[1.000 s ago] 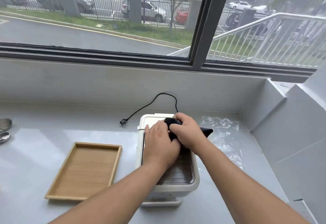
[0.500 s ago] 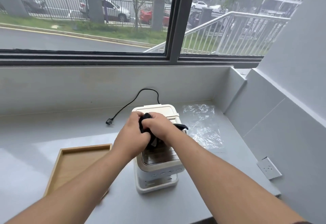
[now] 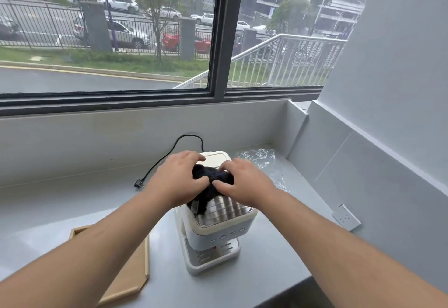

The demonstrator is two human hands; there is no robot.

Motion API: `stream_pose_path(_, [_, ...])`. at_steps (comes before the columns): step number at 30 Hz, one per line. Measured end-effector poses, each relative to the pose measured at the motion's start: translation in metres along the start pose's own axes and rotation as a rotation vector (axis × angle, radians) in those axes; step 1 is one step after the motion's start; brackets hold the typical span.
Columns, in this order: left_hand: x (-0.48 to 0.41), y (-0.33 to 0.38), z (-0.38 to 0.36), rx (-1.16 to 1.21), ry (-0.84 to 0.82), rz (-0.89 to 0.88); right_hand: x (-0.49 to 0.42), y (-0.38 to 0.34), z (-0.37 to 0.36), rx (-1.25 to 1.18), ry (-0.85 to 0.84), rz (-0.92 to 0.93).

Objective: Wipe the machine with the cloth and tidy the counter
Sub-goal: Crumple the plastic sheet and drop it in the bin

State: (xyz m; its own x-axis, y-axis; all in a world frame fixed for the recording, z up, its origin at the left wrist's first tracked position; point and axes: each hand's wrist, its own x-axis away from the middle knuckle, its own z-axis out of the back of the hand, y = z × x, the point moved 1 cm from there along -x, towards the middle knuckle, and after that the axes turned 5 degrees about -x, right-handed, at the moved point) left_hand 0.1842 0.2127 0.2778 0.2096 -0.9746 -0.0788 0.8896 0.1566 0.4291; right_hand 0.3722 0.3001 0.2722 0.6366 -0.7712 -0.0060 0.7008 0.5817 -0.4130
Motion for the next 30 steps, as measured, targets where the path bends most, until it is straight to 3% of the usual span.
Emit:
stream_pose_path(4, [-0.011, 0.022, -0.011, -0.156, 0.009, -0.101, 0.015, 0.026, 0.011, 0.126, 0.063, 0.000])
stream_pose_path(14, [-0.042, 0.084, -0.041, -0.237, -0.023, -0.211, 0.031, 0.098, 0.031, 0.173, 0.193, -0.081])
stream_pose_path(30, [-0.150, 0.174, -0.140, -0.387, -0.171, -0.135, -0.004, 0.266, 0.047, 0.189, 0.024, -0.200])
